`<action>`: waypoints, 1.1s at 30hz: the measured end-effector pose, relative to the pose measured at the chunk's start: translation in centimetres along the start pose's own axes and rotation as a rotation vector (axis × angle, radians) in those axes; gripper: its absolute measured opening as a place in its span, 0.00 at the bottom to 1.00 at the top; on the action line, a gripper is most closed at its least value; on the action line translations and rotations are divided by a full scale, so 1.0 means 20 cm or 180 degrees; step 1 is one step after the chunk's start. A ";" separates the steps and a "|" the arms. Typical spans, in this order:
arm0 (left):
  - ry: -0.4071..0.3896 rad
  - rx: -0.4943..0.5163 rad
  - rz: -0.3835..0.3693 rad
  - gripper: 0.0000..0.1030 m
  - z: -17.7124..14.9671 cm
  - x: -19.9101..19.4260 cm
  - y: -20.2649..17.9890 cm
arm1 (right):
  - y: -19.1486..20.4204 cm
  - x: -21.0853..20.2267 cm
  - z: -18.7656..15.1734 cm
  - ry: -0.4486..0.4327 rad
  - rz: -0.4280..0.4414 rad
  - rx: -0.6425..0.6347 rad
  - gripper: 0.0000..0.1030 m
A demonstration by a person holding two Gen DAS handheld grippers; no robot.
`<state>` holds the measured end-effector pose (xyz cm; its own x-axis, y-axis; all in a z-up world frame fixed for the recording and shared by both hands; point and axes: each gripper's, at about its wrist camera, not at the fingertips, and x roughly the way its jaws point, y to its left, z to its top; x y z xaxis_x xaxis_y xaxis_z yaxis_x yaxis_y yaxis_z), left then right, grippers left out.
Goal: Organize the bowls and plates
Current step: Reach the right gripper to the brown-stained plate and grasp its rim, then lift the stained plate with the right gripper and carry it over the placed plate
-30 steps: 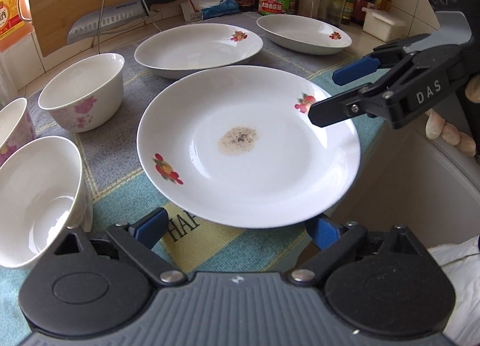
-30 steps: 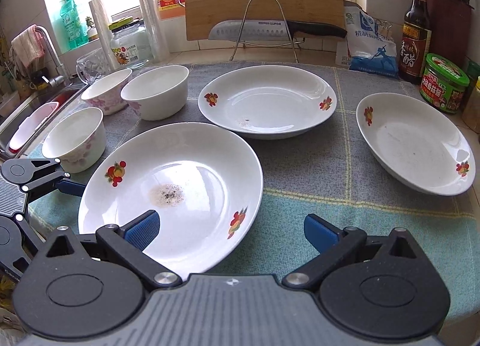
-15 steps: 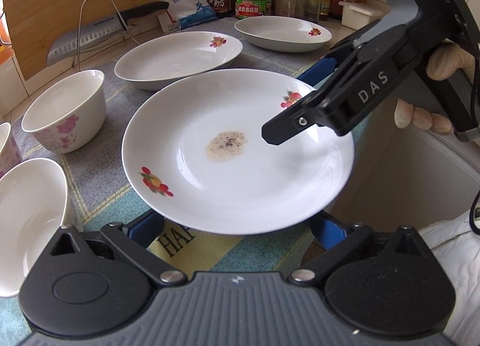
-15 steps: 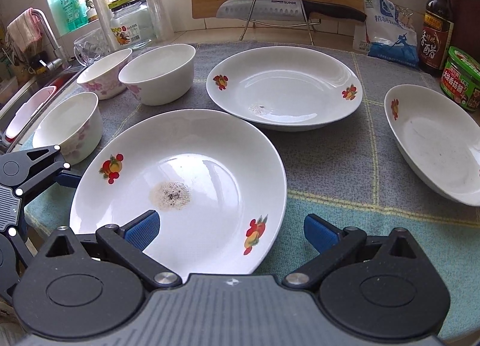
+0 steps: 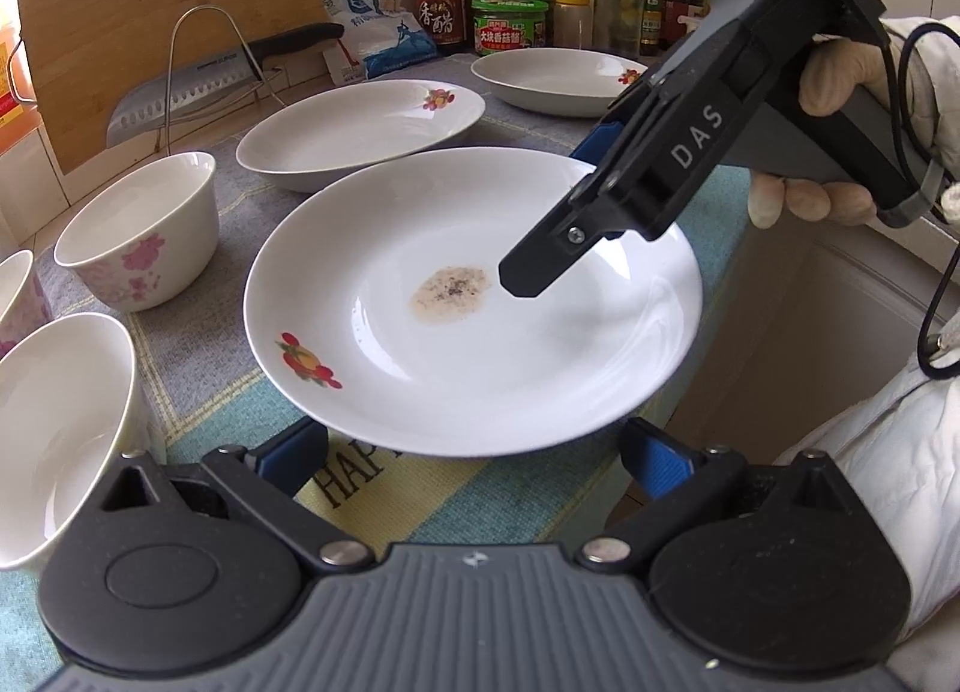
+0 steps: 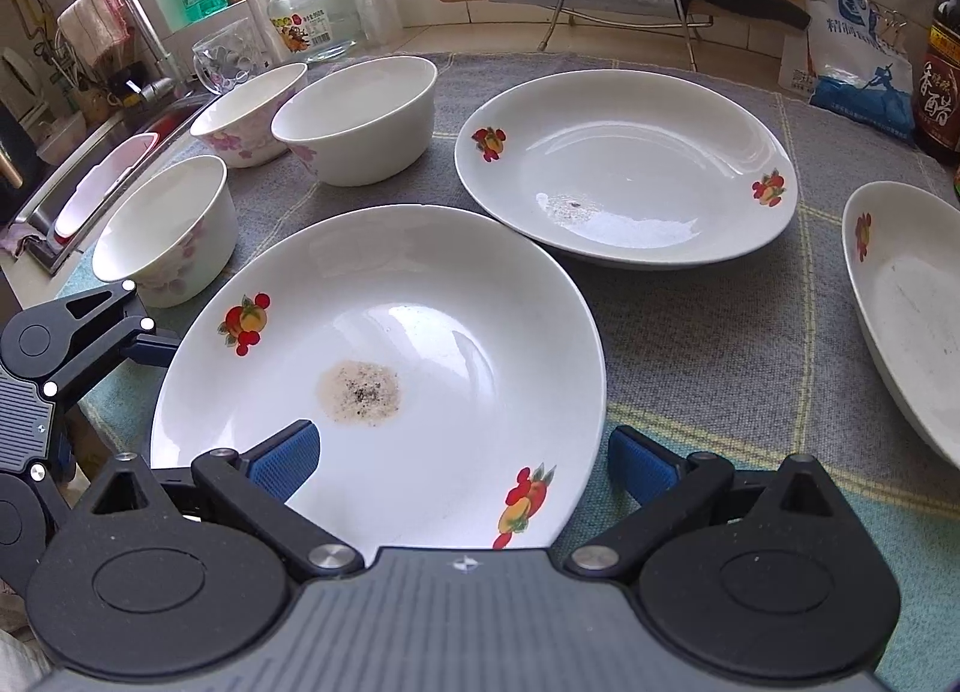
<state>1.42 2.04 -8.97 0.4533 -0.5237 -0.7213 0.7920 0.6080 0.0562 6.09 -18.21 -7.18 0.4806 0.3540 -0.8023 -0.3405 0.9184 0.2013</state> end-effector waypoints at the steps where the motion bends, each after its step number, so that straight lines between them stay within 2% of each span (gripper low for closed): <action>1: -0.0015 -0.0005 0.0001 1.00 0.00 0.00 0.00 | 0.00 0.00 0.00 -0.0001 0.0026 -0.0018 1.00; 14: -0.0145 -0.0014 0.0009 1.00 -0.02 -0.01 0.00 | -0.02 0.07 0.13 0.0148 0.0314 -0.0376 1.00; 24: -0.0221 -0.0063 0.0037 0.99 -0.02 -0.03 0.03 | -0.04 0.10 0.20 0.0209 0.0516 -0.0406 1.00; 33: -0.0279 0.0040 0.0019 0.99 -0.01 -0.04 0.02 | -0.05 0.11 0.21 0.0253 0.0604 -0.0414 1.00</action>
<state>1.32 2.87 -8.61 0.4916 -0.5708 -0.6577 0.7940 0.6039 0.0694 10.90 -17.63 -6.71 0.3347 0.4984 -0.7997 -0.5224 0.8045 0.2827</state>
